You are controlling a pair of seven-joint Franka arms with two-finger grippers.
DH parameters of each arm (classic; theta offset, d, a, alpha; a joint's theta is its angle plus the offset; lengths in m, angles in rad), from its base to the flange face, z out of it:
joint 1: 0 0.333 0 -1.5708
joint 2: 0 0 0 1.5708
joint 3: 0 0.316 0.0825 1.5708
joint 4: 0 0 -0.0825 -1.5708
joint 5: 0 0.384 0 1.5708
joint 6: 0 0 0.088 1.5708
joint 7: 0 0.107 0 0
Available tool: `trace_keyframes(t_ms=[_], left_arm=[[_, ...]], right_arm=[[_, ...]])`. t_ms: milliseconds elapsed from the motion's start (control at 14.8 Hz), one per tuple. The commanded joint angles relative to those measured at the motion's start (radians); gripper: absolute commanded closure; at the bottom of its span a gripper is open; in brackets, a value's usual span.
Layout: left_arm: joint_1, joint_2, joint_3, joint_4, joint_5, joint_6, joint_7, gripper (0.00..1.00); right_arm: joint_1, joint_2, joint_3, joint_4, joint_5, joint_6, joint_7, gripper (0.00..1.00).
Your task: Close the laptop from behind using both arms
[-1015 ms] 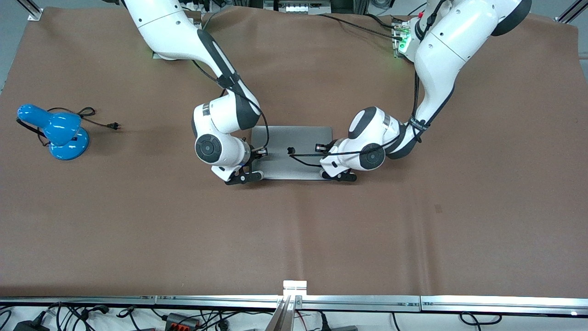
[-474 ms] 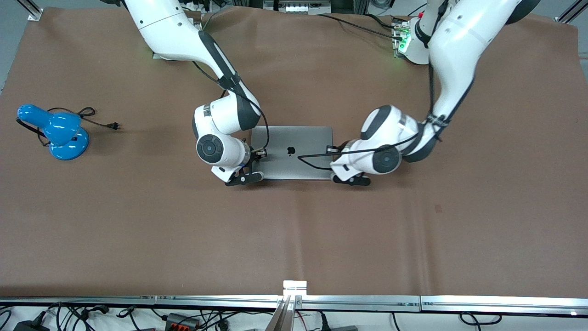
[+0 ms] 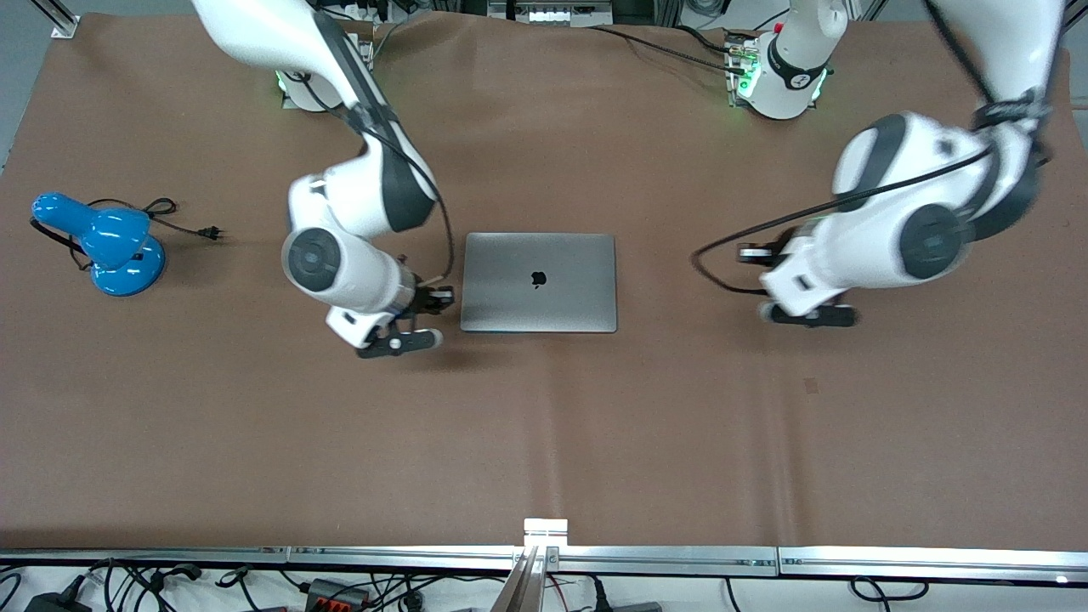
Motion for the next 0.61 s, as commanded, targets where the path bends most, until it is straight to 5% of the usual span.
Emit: trace_keyframes(t_ms=[0, 271, 338, 406, 541], left_arm=[[-0.007, -0.132, 0.138, -0.033, 0.026, -0.048, 0.022, 0.00], [0.033, -0.219, 0.192, -0.089, 0.120, -0.045, 0.120, 0.00], [0.053, -0.273, 0.180, -0.167, 0.120, -0.012, 0.126, 0.00], [0.056, -0.328, 0.165, -0.241, 0.120, 0.046, 0.126, 0.00], [0.064, -0.328, 0.132, -0.269, 0.120, 0.085, 0.124, 0.00]], right_arm=[[-0.002, -0.098, -0.055, 0.024, -0.082, -0.139, -0.012, 1.00], [-0.004, -0.129, -0.175, 0.127, -0.116, -0.315, -0.102, 1.00], [-0.007, -0.128, -0.205, 0.153, -0.115, -0.344, -0.134, 0.69], [-0.008, -0.128, -0.244, 0.161, -0.107, -0.348, -0.124, 0.07], [-0.007, -0.128, -0.311, 0.167, -0.098, -0.349, -0.137, 0.00]])
